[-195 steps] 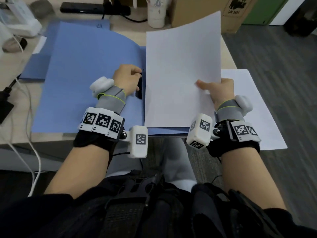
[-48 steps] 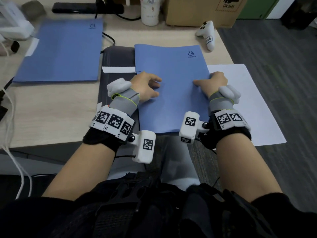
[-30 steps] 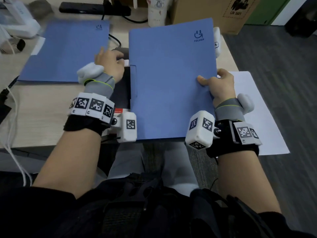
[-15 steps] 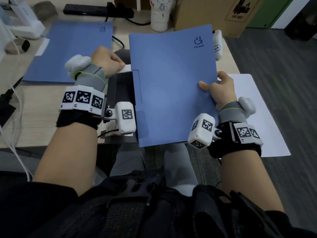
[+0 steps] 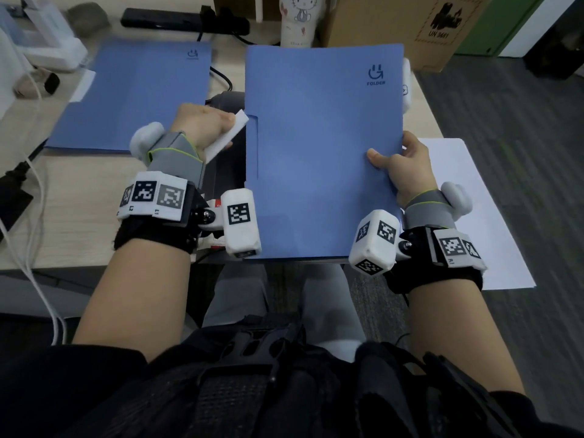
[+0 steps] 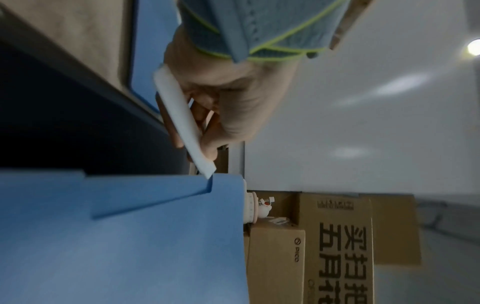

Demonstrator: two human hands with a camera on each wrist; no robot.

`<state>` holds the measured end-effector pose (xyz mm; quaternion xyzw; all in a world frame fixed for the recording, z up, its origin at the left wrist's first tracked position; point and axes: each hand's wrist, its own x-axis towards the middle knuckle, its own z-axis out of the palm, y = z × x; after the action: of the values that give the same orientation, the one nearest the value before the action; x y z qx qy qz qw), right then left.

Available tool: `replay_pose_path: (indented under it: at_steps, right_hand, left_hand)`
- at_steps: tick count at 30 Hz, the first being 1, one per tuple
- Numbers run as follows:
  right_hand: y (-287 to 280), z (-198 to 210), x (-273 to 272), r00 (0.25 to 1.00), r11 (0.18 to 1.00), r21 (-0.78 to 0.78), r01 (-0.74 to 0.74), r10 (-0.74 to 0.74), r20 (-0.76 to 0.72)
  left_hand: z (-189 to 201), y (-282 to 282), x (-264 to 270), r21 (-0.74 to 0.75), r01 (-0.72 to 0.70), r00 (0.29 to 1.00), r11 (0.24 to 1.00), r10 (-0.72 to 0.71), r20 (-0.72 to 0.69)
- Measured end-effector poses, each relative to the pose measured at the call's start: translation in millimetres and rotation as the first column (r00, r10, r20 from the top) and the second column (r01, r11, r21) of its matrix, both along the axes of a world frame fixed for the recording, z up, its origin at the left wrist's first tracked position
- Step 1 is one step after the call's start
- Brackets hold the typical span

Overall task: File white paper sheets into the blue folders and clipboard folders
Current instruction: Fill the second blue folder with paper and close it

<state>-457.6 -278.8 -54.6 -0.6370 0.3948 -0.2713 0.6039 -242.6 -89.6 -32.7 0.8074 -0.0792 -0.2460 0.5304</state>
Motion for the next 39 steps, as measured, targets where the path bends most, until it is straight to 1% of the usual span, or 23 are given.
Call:
replay_pose_path:
  at_steps: [3,5,8,11,19,29,33,37,39]
  right_hand:
    - [3,-2,2,1.000,1.000,0.025,0.004,-0.005,0.027]
    - [5,-2,3,0.999,1.000,0.028,0.004,-0.005,0.038]
    - [7,-2,6,0.999,0.999,0.032,0.001,-0.003,0.051]
    - [8,-2,7,0.998,0.999,0.034,0.005,-0.007,0.057]
    - [12,-3,9,0.996,0.999,0.043,-0.004,0.000,0.093]
    - [11,-3,13,0.992,0.999,0.036,0.002,-0.007,0.127]
    - [14,-3,18,0.990,0.999,0.037,-0.007,0.001,0.142]
    - [19,0,26,0.988,1.000,0.023,-0.017,0.013,0.154]
    - [21,2,32,0.987,1.000,0.012,-0.020,0.018,0.159]
  left_hand:
    - [-6,1,-2,-0.202,-0.026,0.983,0.979,-0.012,-0.184]
    - [-10,1,-2,-0.258,-0.021,0.973,0.966,-0.039,-0.226]
    - [-15,-1,-3,-0.281,0.010,0.972,0.960,-0.076,-0.222]
    - [-19,-3,-6,-0.305,0.009,0.971,0.952,-0.081,-0.224]
    - [-26,-9,-17,-0.347,-0.122,0.981,0.930,0.059,-0.187]
    - [-25,-14,-19,-0.442,-0.187,0.972,0.877,0.101,-0.210]
    - [-24,-18,-18,-0.408,-0.203,0.976,0.890,0.150,-0.159]
    - [-24,-15,-9,-0.417,-0.230,0.972,0.879,0.184,-0.148]
    - [-24,-12,-7,-0.403,-0.233,0.972,0.885,0.198,-0.126]
